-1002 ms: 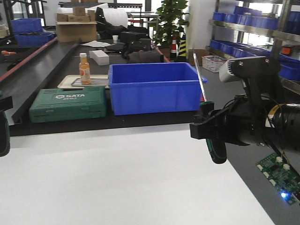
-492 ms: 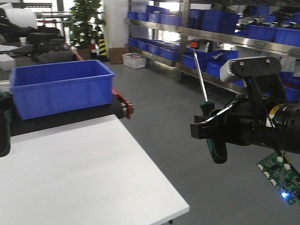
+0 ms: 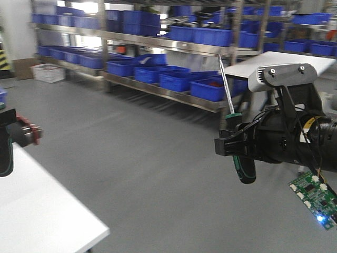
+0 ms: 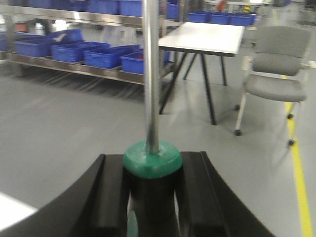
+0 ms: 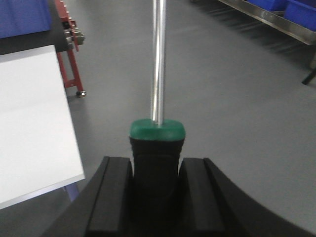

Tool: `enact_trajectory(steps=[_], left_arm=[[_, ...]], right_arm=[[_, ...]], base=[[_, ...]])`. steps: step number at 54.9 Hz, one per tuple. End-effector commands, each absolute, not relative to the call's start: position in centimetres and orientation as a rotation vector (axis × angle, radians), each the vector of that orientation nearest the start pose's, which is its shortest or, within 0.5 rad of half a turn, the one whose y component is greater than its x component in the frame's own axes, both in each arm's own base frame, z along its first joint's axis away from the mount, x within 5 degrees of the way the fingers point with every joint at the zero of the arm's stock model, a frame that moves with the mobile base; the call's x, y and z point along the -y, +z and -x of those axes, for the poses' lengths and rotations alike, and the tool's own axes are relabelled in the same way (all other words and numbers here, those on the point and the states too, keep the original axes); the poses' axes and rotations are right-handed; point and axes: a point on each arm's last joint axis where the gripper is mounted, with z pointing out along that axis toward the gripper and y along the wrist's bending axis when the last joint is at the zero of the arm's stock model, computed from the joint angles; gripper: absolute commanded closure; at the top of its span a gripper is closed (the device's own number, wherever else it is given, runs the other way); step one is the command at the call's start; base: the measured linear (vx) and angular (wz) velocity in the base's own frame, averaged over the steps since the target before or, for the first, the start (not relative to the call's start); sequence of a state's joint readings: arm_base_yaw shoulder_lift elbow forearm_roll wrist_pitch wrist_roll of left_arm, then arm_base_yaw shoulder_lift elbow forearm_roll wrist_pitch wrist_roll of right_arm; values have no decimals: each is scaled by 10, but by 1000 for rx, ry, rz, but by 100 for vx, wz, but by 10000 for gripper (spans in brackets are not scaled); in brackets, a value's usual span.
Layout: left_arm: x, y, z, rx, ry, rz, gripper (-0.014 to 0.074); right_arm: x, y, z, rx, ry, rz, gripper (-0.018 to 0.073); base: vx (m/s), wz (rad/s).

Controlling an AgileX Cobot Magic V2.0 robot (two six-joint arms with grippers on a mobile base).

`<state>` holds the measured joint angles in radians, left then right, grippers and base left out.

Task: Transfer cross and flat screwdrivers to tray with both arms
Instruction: 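Hold both screwdrivers upright while the base drives to the tray station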

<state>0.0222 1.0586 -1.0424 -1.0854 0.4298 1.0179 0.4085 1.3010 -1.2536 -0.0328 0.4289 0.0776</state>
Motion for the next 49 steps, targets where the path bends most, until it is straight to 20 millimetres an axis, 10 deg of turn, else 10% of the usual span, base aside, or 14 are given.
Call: enact_trajectory(steps=[1, 49], left_arm=[[27, 431, -225, -1630, -335, -185, 596], [27, 431, -225, -1629, -333, -183, 596]], right_arm=[[-113, 432, -266, -1780, 305, 322, 567], [-113, 432, -266, -1780, 305, 322, 567]], base=[[5, -64], [21, -47]])
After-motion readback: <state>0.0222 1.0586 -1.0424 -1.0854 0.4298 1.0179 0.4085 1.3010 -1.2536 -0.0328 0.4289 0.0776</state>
